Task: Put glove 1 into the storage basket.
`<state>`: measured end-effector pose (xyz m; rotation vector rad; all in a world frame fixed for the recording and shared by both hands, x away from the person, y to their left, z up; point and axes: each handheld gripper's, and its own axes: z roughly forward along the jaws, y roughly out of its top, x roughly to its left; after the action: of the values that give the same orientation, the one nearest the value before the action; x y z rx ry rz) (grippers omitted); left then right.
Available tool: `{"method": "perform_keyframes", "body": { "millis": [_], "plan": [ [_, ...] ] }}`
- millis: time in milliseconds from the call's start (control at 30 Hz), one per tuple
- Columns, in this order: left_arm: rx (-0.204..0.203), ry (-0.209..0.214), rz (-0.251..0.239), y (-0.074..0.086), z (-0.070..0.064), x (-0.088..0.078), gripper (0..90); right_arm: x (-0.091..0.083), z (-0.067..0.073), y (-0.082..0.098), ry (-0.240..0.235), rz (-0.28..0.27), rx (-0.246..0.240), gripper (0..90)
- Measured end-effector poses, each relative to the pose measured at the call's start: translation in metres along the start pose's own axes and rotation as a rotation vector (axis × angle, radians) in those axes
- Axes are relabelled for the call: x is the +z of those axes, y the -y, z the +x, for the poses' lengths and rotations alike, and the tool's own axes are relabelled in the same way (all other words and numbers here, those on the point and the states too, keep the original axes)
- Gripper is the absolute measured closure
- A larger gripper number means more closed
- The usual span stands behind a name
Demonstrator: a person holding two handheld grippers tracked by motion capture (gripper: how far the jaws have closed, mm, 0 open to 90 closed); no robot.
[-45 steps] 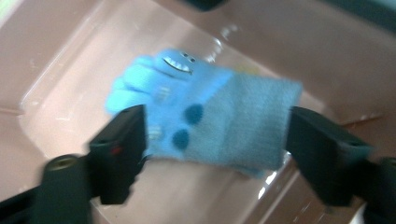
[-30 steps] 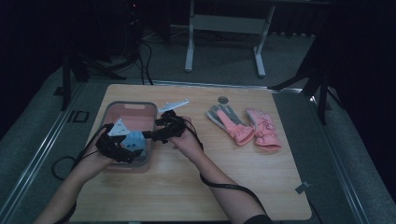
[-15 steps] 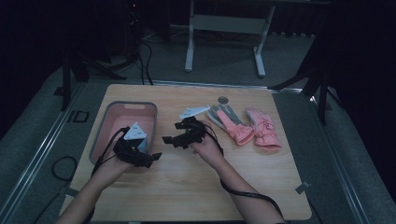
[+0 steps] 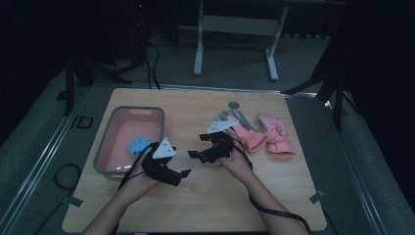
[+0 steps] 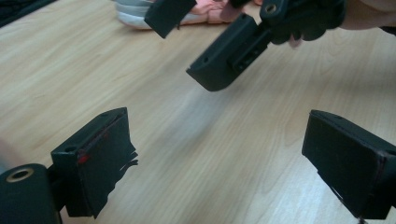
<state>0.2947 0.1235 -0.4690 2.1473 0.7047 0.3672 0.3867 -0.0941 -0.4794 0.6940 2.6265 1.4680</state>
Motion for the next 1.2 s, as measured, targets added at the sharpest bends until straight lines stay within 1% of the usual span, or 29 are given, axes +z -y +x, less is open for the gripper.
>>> {"method": "perform_keyframes", "body": {
  "millis": [100,167,267,300,367,400,467,567,667,700,767,867,900,933,967,1000,1033,1100,1133,1200],
  "plan": [
    [-0.001,0.023,-0.005,0.001,-0.005,0.007,8.4,-0.007,-0.003,0.009,0.013,0.001,0.006,14.4],
    [0.007,0.028,-0.006,0.002,-0.01,0.012,8.4,-0.011,-0.005,0.016,0.017,0.003,0.014,14.4],
    [0.013,0.05,-0.007,0.005,-0.017,0.02,8.4,-0.018,-0.008,0.027,0.023,0.007,0.019,14.1],
    [0.018,0.063,-0.003,0.005,-0.019,0.023,8.4,-0.021,-0.008,0.031,0.028,0.014,0.025,14.2],
    [0.038,0.097,0.007,0.007,-0.024,0.029,8.4,-0.027,-0.01,0.038,0.033,-0.002,0.03,14.1],
    [0.046,0.106,0.013,0.008,-0.026,0.033,8.4,-0.03,-0.012,0.042,0.033,-0.006,0.039,14.2],
    [0.064,0.127,0.019,0.01,-0.031,0.039,8.4,-0.035,-0.014,0.049,0.052,-0.024,0.04,14.2],
    [0.067,0.142,0.021,0.011,-0.037,0.047,8.4,-0.042,-0.017,0.059,0.069,-0.026,0.058,14.2],
    [0.071,0.145,0.022,0.013,-0.042,0.054,8.4,-0.047,-0.019,0.069,0.081,-0.02,0.069,14.2],
    [0.066,0.152,0.022,0.014,-0.044,0.056,8.4,-0.049,-0.02,0.072,0.085,-0.022,0.073,14.2],
    [0.069,0.147,0.017,0.015,-0.047,0.059,8.4,-0.052,-0.022,0.078,0.09,-0.02,0.084,14.2],
    [0.05,0.154,-0.008,0.02,-0.05,0.063,8.4,-0.058,-0.022,0.088,0.094,-0.042,0.099,14.4],
    [0.033,0.154,-0.02,0.021,-0.05,0.065,8.4,-0.06,-0.023,0.092,0.092,-0.05,0.105,14.4],
    [0.028,0.14,-0.03,0.024,-0.05,0.066,8.4,-0.061,-0.023,0.097,0.093,-0.061,0.115,14.6],
    [0.025,0.139,-0.029,0.024,-0.05,0.067,8.4,-0.062,-0.025,0.102,0.092,-0.068,0.126,14.6],
    [0.028,0.143,-0.014,0.025,-0.05,0.069,8.4,-0.062,-0.026,0.104,0.093,-0.066,0.134,14.6],
    [0.038,0.137,-0.004,0.026,-0.05,0.07,8.4,-0.063,-0.027,0.108,0.093,-0.063,0.139,14.7],
    [0.041,0.13,-0.002,0.029,-0.051,0.07,8.4,-0.062,-0.029,0.112,0.1,-0.049,0.133,14.7],
    [0.031,0.133,-0.002,0.031,-0.051,0.071,8.4,-0.062,-0.029,0.113,0.104,-0.046,0.128,14.7],
    [0.021,0.139,0.0,0.035,-0.051,0.071,8.4,-0.063,-0.031,0.114,0.091,-0.042,0.13,14.7]
  ]
}}
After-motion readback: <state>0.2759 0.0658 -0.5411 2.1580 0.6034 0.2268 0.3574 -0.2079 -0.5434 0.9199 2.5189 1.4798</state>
